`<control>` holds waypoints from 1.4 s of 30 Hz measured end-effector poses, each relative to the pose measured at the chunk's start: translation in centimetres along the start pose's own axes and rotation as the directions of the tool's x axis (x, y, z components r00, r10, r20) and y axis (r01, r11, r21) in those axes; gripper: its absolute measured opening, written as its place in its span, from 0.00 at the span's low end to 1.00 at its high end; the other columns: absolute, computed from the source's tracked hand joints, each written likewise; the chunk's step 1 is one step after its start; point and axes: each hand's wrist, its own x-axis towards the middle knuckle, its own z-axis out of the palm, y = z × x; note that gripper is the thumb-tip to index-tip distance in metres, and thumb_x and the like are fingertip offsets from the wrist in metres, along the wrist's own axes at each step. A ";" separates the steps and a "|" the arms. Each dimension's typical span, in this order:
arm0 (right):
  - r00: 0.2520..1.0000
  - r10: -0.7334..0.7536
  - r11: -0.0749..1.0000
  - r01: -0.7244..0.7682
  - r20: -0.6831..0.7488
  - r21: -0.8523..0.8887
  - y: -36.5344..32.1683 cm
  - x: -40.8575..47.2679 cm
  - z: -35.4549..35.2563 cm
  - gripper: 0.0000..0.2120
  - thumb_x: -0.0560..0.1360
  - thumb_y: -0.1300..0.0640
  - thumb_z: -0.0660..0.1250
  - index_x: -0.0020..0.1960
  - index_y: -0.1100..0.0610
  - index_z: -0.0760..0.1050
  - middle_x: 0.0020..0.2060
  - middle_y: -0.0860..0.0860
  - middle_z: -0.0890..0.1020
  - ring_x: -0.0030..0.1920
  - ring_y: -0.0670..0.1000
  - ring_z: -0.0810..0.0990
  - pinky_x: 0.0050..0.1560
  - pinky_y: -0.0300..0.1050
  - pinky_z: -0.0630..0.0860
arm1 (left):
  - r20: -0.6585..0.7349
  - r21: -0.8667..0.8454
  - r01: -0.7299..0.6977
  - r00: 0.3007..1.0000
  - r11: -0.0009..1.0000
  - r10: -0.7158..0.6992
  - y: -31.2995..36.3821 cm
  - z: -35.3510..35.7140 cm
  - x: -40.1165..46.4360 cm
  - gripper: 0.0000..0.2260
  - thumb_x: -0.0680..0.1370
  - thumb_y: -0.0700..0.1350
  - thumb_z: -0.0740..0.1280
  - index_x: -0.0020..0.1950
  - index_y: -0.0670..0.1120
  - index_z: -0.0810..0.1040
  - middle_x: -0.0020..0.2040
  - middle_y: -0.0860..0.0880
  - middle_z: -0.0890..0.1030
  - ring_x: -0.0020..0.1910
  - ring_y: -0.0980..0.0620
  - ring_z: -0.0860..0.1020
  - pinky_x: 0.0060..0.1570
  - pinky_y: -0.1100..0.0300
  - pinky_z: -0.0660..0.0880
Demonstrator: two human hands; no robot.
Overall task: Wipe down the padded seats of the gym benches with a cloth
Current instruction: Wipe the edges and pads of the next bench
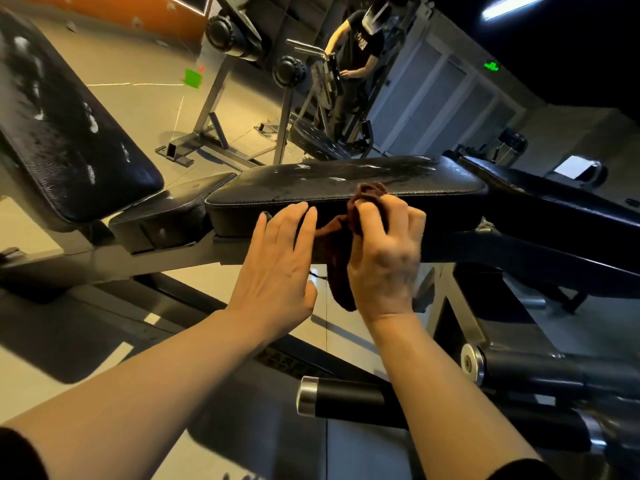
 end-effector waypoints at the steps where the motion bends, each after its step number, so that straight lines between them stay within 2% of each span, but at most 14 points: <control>1: 0.992 -0.092 0.995 0.090 0.080 0.035 -0.3 -0.3 0.2 0.13 0.76 0.58 0.62 0.57 0.61 0.78 0.56 0.60 0.78 0.55 0.57 0.71 0.49 0.44 0.75 | 0.006 -0.009 0.002 1.000 1.000 -0.002 0.0 0.0 0.0 0.43 0.68 0.44 0.74 0.77 0.40 0.55 0.75 0.43 0.57 0.75 0.44 0.55 0.75 0.43 0.51; 4: 0.941 -0.219 0.971 0.184 0.259 0.152 -1.3 -1.0 0.6 0.16 0.73 0.58 0.62 0.59 0.61 0.77 0.58 0.59 0.77 0.56 0.57 0.73 0.49 0.45 0.77 | 0.026 -0.048 0.020 0.999 0.999 -0.018 0.3 0.1 0.0 0.43 0.69 0.44 0.73 0.77 0.40 0.54 0.76 0.44 0.55 0.76 0.46 0.53 0.76 0.46 0.48; 6: 0.940 -0.215 0.969 0.170 0.265 0.181 -1.4 -1.0 0.4 0.16 0.73 0.59 0.62 0.60 0.61 0.77 0.57 0.59 0.77 0.55 0.57 0.74 0.47 0.45 0.77 | 0.027 -0.068 0.035 0.999 0.997 -0.033 0.5 0.1 -0.2 0.42 0.69 0.44 0.72 0.77 0.39 0.53 0.77 0.44 0.55 0.77 0.46 0.53 0.76 0.47 0.48; 9: 0.980 -0.167 0.980 0.152 0.112 0.126 -1.1 -0.5 0.0 0.13 0.76 0.58 0.60 0.56 0.63 0.78 0.53 0.60 0.78 0.54 0.56 0.71 0.47 0.46 0.77 | 0.031 -0.046 0.030 0.999 0.998 -0.029 0.5 0.2 -0.3 0.43 0.70 0.44 0.72 0.78 0.39 0.52 0.76 0.43 0.55 0.76 0.46 0.53 0.76 0.47 0.47; 13: 0.996 0.061 0.998 -0.059 -0.063 0.027 -0.7 0.2 -0.1 0.11 0.77 0.59 0.63 0.56 0.64 0.78 0.55 0.62 0.78 0.56 0.58 0.72 0.51 0.48 0.76 | 0.030 -0.001 0.032 0.999 0.999 -0.032 0.0 0.2 -0.2 0.43 0.70 0.46 0.73 0.78 0.39 0.53 0.76 0.42 0.55 0.76 0.44 0.54 0.76 0.44 0.50; 17: 0.981 -0.137 0.989 0.128 0.138 0.077 -1.3 -0.6 0.3 0.14 0.75 0.59 0.63 0.58 0.63 0.77 0.56 0.61 0.78 0.56 0.60 0.75 0.49 0.47 0.77 | 0.024 -0.034 0.035 0.999 0.999 -0.034 0.3 0.2 -0.2 0.43 0.69 0.45 0.73 0.78 0.40 0.52 0.76 0.43 0.54 0.76 0.45 0.53 0.76 0.46 0.49; 21: 0.933 -0.244 0.967 0.212 0.264 0.144 -1.9 -1.1 0.4 0.13 0.73 0.62 0.68 0.57 0.62 0.77 0.53 0.58 0.78 0.48 0.56 0.76 0.39 0.43 0.76 | 0.036 -0.087 0.050 0.998 0.995 -0.047 0.6 0.1 -0.5 0.43 0.69 0.47 0.74 0.77 0.40 0.54 0.77 0.44 0.55 0.76 0.46 0.53 0.76 0.45 0.49; 23: 0.955 -0.233 0.972 0.223 0.184 0.072 -1.7 -0.9 0.5 0.10 0.75 0.61 0.68 0.55 0.62 0.77 0.50 0.59 0.79 0.46 0.56 0.75 0.38 0.46 0.75 | 0.040 -0.070 0.050 0.998 0.996 -0.048 0.4 0.0 -0.5 0.43 0.70 0.46 0.73 0.77 0.40 0.53 0.76 0.43 0.55 0.76 0.45 0.54 0.76 0.44 0.49; 26: 0.997 -0.054 0.999 0.053 -0.050 -0.012 -1.2 -0.1 0.5 0.11 0.78 0.58 0.64 0.58 0.60 0.72 0.50 0.61 0.78 0.47 0.56 0.74 0.44 0.48 0.72 | 0.035 -0.033 0.052 0.998 0.998 -0.051 0.1 -0.1 -0.3 0.42 0.70 0.45 0.72 0.77 0.39 0.52 0.76 0.43 0.55 0.76 0.44 0.54 0.76 0.44 0.48; 28: 0.995 0.011 1.000 -0.013 -0.096 -0.015 -1.0 0.0 0.5 0.12 0.79 0.57 0.63 0.61 0.58 0.69 0.53 0.62 0.77 0.49 0.57 0.75 0.47 0.48 0.74 | 0.023 -0.021 0.060 0.998 0.998 -0.059 -0.1 -0.1 -0.3 0.42 0.70 0.45 0.72 0.77 0.39 0.52 0.75 0.42 0.55 0.75 0.44 0.54 0.76 0.44 0.49; 32: 0.986 -0.157 0.987 0.159 0.062 -0.025 -1.1 -0.6 0.8 0.09 0.78 0.60 0.63 0.55 0.62 0.77 0.53 0.61 0.78 0.49 0.59 0.75 0.44 0.49 0.77 | 0.025 -0.025 0.056 0.998 0.998 -0.055 0.0 0.1 -0.3 0.43 0.69 0.45 0.72 0.77 0.39 0.52 0.76 0.42 0.55 0.75 0.44 0.55 0.76 0.44 0.49; 37: 0.925 -0.268 0.963 0.255 0.269 0.085 -1.6 -1.3 0.5 0.10 0.74 0.61 0.67 0.54 0.61 0.77 0.51 0.58 0.78 0.44 0.55 0.75 0.35 0.43 0.75 | 0.035 -0.052 0.038 0.999 0.998 -0.037 0.5 0.0 -0.6 0.42 0.69 0.46 0.73 0.77 0.39 0.54 0.76 0.42 0.57 0.76 0.44 0.55 0.76 0.43 0.49; 39: 0.950 -0.232 0.973 0.228 0.211 0.043 -1.6 -1.0 0.5 0.07 0.75 0.61 0.67 0.53 0.61 0.77 0.47 0.58 0.78 0.42 0.54 0.75 0.33 0.44 0.74 | 0.031 -0.048 0.043 0.999 0.998 -0.041 0.5 -0.1 -0.6 0.42 0.70 0.46 0.72 0.77 0.40 0.53 0.76 0.42 0.56 0.76 0.44 0.54 0.76 0.43 0.47; 42: 1.000 0.015 1.000 -0.016 -0.009 -0.023 -0.9 -0.2 0.3 0.07 0.76 0.61 0.68 0.53 0.61 0.76 0.47 0.59 0.76 0.42 0.55 0.74 0.35 0.44 0.73 | 0.003 -0.039 0.049 0.999 0.998 -0.049 0.2 -0.3 -0.4 0.43 0.69 0.45 0.72 0.78 0.42 0.52 0.75 0.42 0.56 0.75 0.44 0.54 0.75 0.43 0.46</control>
